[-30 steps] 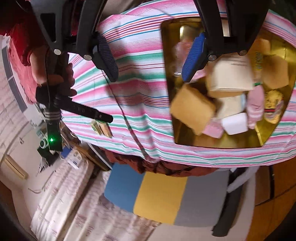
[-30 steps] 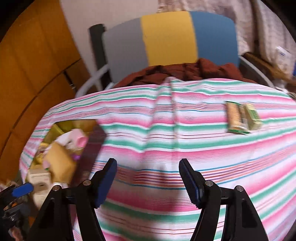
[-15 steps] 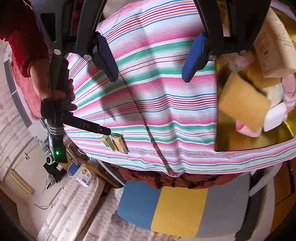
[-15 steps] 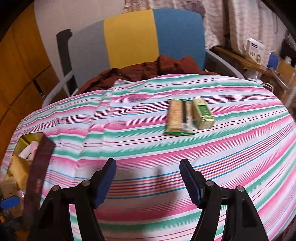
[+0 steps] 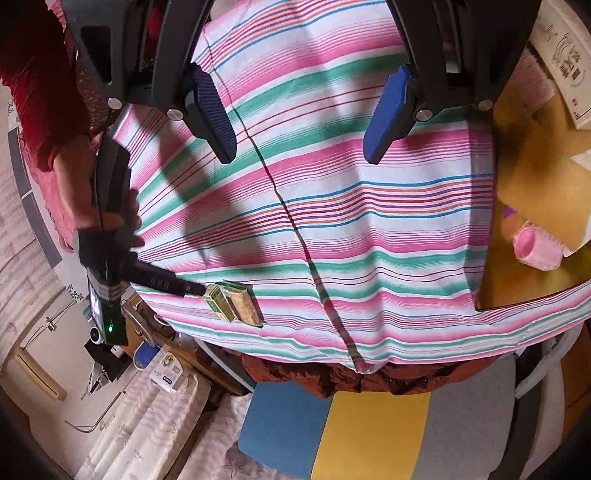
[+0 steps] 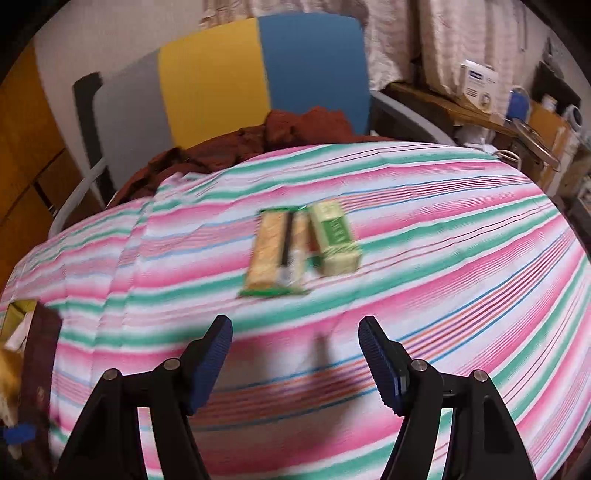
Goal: Organize objects
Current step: 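Grasp the green essential-oil box with the right tool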
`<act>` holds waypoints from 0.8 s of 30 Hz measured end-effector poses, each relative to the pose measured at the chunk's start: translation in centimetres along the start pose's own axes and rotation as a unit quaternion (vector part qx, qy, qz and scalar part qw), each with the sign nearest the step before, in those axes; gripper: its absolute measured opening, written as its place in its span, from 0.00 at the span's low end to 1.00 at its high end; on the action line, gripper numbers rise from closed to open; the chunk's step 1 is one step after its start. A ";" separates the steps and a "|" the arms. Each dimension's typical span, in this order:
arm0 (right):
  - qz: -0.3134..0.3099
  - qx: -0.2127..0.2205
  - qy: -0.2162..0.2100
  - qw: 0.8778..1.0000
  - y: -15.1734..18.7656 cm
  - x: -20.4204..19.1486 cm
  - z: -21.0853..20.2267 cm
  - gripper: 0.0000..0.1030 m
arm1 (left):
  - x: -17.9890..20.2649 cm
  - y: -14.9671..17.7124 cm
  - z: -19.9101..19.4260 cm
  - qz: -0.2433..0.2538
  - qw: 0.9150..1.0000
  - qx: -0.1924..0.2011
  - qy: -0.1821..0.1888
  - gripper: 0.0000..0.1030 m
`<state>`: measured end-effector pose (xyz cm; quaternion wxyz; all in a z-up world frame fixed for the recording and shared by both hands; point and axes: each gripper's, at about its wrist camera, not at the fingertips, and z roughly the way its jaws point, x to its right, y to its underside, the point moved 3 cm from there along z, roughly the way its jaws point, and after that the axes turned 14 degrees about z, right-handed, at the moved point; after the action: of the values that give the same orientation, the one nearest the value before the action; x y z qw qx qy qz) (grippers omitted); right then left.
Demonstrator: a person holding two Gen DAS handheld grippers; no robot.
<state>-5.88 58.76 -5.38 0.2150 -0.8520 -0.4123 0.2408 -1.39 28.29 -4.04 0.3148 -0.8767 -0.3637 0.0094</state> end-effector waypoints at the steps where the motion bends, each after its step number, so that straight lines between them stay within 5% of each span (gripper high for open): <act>1: 0.007 0.005 0.004 1.000 -0.8 0.6 0.3 0.70 | 0.1 -0.2 0.3 0.000 1.000 0.000 0.001 0.70; 11: 0.015 0.007 0.005 1.000 -5.3 2.0 6.2 0.69 | 1.7 -2.7 4.0 0.028 0.999 -0.022 -0.003 0.70; 13: 0.012 0.000 -0.008 1.000 -5.7 2.0 7.5 0.64 | 2.1 -3.7 5.1 0.037 0.999 -0.025 -0.006 0.70; 16: 0.001 -0.016 -0.007 1.000 -5.6 1.9 9.2 0.39 | 3.0 -5.2 7.2 0.050 0.998 -0.028 -0.008 0.71; 18: 0.008 -0.027 -0.010 1.000 -5.6 2.4 9.7 0.32 | 3.7 -6.2 8.7 0.051 0.998 -0.030 -0.002 0.71; 24: 0.067 -0.035 0.006 0.997 -7.0 5.0 8.4 0.31 | 5.6 -10.1 14.1 0.051 0.998 -0.033 0.003 0.71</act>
<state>-12.23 68.20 -9.26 0.1709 -0.8860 -0.3612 0.2352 -7.14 45.03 -8.50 0.2857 -0.9040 -0.3177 0.0105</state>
